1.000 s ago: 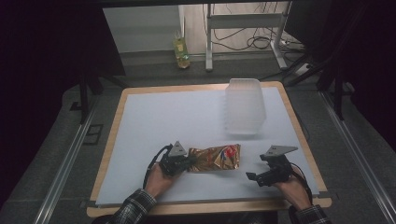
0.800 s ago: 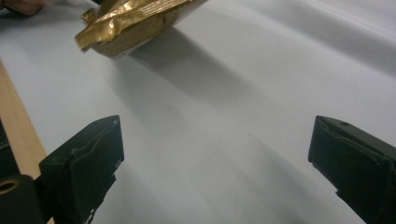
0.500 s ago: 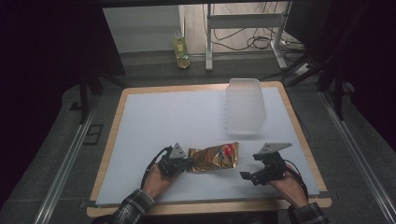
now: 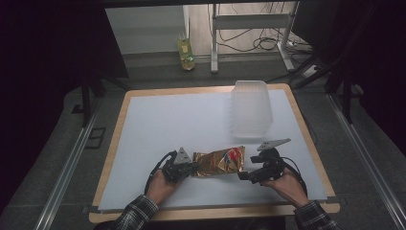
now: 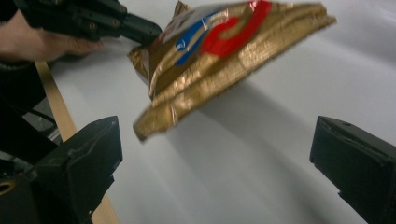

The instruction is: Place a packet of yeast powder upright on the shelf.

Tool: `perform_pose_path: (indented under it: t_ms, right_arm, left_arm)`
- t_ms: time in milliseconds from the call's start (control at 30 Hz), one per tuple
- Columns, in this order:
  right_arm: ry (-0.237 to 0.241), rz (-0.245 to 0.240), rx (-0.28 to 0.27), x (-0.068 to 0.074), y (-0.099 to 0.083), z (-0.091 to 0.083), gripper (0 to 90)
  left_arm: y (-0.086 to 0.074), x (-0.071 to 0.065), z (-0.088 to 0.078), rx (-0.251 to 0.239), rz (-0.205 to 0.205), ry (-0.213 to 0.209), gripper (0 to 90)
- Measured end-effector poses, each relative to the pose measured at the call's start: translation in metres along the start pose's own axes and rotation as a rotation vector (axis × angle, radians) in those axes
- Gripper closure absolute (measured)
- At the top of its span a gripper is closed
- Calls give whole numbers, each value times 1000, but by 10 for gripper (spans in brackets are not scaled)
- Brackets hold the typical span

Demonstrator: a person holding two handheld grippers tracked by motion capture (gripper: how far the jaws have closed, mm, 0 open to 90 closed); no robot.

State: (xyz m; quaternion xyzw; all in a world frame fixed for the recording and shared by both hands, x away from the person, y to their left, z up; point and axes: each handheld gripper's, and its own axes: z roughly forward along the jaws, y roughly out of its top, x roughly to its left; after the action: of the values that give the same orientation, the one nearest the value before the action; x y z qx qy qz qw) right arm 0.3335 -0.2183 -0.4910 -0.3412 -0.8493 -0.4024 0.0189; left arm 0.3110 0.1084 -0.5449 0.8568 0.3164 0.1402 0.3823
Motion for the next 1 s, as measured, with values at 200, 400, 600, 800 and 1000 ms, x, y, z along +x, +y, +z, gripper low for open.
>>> perform_pose_path:
  t_ms: [200, 400, 600, 800, 1000]
  right_arm:
    - [-8, 15, 41, 1, 15, 14, 45]
    - [20, 87, 35, -5, 24, 25, 151]
    - [69, 144, 32, -10, 29, 27, 324]
    - [102, 161, 25, -13, 33, 30, 524]
    - [122, 192, 17, -13, 33, 30, 659]
  left_arm:
    - [0, 0, 0, -1, -1, 0, 899]
    - [0, 0, 0, -2, -2, -3, 898]
    - [0, 0, 0, -4, -3, 0, 898]
    - [-1, 0, 0, -5, 1, 3, 898]
    - [-1, -2, -1, -8, 7, 10, 896]
